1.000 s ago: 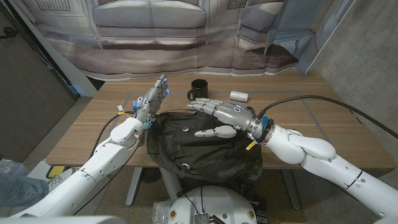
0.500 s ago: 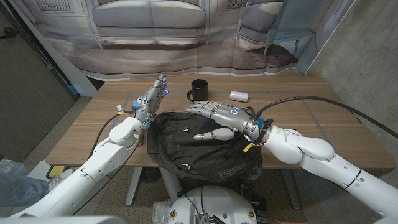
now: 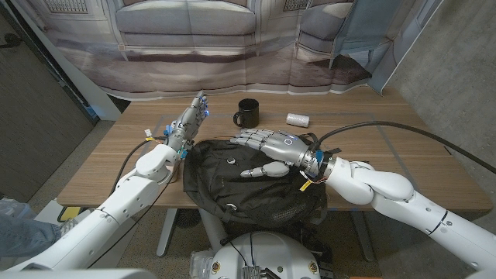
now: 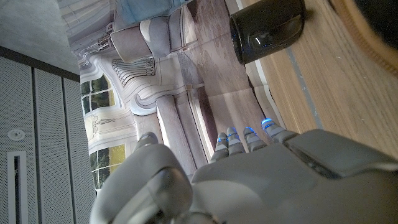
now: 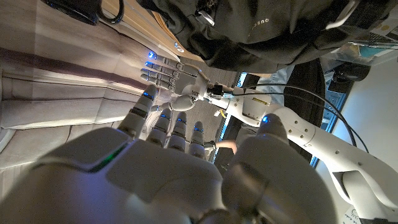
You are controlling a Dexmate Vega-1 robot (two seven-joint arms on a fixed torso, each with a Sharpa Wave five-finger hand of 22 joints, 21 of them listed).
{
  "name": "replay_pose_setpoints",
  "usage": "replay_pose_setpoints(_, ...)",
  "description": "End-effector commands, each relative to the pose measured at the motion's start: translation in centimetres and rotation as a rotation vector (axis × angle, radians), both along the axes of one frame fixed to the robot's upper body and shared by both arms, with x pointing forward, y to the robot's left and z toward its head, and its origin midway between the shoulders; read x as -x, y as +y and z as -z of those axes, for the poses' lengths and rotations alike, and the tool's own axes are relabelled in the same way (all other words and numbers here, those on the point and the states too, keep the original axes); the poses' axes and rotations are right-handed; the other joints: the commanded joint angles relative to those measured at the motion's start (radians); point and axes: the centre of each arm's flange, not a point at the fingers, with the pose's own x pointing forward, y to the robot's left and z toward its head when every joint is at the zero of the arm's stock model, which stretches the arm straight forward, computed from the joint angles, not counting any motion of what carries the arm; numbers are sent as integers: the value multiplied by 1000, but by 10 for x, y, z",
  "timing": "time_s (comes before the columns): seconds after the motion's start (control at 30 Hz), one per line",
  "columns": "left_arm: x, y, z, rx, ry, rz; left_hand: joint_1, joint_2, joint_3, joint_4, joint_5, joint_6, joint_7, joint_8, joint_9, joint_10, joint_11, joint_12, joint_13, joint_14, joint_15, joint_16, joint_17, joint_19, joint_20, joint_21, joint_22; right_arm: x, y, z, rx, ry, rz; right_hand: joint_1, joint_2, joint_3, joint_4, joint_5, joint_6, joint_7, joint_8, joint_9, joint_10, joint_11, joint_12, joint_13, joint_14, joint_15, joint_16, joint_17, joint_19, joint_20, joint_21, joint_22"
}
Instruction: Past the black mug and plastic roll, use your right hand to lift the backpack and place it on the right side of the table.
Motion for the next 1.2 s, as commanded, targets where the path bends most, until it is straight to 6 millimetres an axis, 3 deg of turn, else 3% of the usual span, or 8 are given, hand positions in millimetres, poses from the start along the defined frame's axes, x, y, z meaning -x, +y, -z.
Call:
replay_pose_setpoints(0.03,0,-2,-4,-5,-1,1,6,4,-4,2,6,1,3,-3,3,-6,1,1,2,-5,4,1,4,-6,-1,-2,6,-4,2,8,41,3,38,15,-2,2,-10,6,-9,-3,6,4,-2,3,-4,3,-3,0,-2,1,-2,7,-2,3)
replay_pose_setpoints(1.2,0,-5,-2,-8,12,4,9,8,-13,2,7,1,-1,-3,3,-7,0,0,2,-6,6,1,4,-11,6,-2,6,-21,-4,30,108,77,104,35,-2,5,-20,6,-3,-8,9,5,4,4,0,3,2,-4,1,2,-5,9,-8,4)
